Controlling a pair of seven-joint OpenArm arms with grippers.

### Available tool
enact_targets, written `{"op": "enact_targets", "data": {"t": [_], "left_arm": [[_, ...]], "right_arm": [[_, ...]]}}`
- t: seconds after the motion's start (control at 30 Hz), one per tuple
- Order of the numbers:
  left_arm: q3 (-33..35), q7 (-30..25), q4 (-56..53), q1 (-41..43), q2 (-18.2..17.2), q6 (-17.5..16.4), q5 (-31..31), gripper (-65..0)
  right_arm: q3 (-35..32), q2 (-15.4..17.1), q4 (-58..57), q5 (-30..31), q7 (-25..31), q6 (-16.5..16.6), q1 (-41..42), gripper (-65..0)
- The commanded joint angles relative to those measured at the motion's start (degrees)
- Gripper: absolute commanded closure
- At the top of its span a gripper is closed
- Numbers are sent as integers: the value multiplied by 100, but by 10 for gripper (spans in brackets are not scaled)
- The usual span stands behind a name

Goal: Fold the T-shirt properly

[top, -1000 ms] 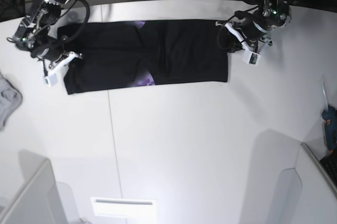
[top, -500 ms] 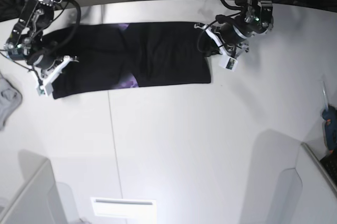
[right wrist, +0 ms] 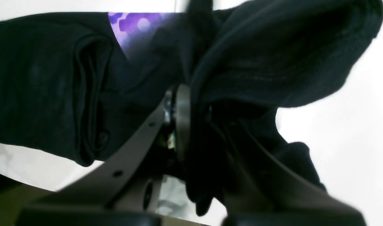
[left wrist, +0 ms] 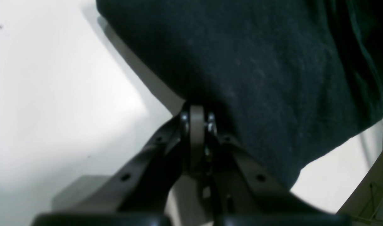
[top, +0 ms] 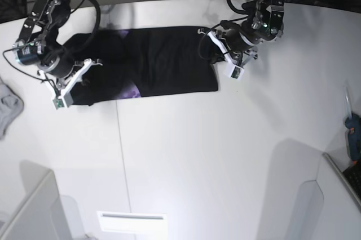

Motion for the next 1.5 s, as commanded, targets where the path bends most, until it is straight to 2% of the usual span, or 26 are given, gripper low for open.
{"op": "enact_targets", "data": {"t": [0.0, 0.17, 0.37, 0.53, 0.63, 0.83, 1.03, 1.13, 1.2, 1.37, 1.47], "left_arm": [[0, 32, 78, 0, -21, 1, 16, 0], [-8, 32, 78, 44, -56, 10, 16, 0], [-17, 32, 78, 61, -65, 10, 16, 0], [-17, 32, 78, 61, -65, 19, 16, 0], [0, 32, 78, 61, -65, 19, 33, 0], [27, 32, 34, 70, -65, 45, 60, 0], [44, 32, 25, 158, -30, 45, 51, 0], [44, 32, 16, 158, -30, 45, 24, 0], [167, 32, 16, 158, -30, 45, 16, 0], [466, 32, 16, 96, 5, 45, 16, 0], [466, 32, 16, 70, 216, 45, 60, 0]], "right_arm": [[19, 27, 103, 50, 74, -5, 12, 0], [-377, 1, 331, 76, 127, -5, -251, 0], [-561, -368, 375, 76, 145, -5, -497, 0], [-966, -491, 393, 76, 162, -5, -559, 0], [-1027, -711, 393, 76, 224, -5, -568, 0], [-1053, -949, 428, 120, 215, -5, -559, 0], [-1001, -905, 428, 1105, 171, -32, -559, 0], [-1001, -896, 428, 1245, 171, -366, -541, 0], [-1001, -896, 428, 1386, 171, -401, -524, 0], [-1001, -579, 401, 1553, 171, -427, -339, 0], [-781, -360, 384, 1562, 162, -436, -251, 0]]}}
